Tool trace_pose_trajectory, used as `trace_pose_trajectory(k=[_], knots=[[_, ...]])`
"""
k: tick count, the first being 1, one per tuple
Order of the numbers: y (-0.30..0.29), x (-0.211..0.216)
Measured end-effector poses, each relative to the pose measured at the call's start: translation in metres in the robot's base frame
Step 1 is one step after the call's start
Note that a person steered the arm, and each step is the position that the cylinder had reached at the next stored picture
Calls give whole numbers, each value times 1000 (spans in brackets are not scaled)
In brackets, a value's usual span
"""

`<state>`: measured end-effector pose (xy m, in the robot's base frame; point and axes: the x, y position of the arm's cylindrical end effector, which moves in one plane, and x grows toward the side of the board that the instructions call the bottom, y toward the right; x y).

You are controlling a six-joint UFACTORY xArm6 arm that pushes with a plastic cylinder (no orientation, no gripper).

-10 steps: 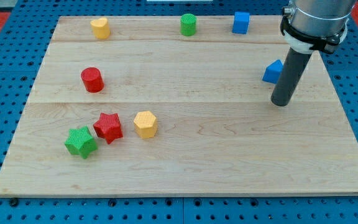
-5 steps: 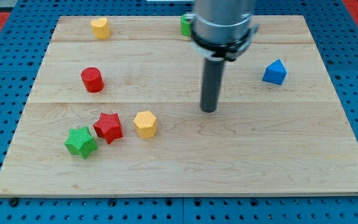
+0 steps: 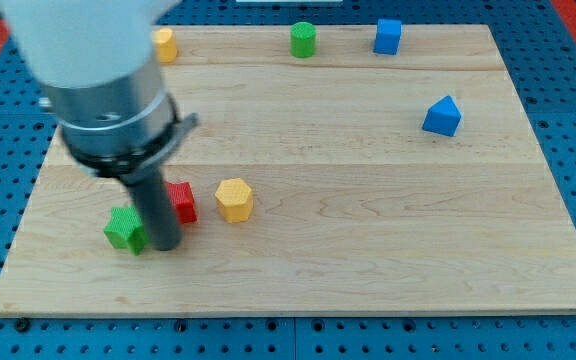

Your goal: Push the red circle along with yellow hexagon a bit right

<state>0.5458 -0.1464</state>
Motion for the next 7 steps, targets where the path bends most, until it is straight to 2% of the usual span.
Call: trace_pose_trajectory(k=[1, 3, 7], knots=[[-38, -2], [2, -48], [7, -48]])
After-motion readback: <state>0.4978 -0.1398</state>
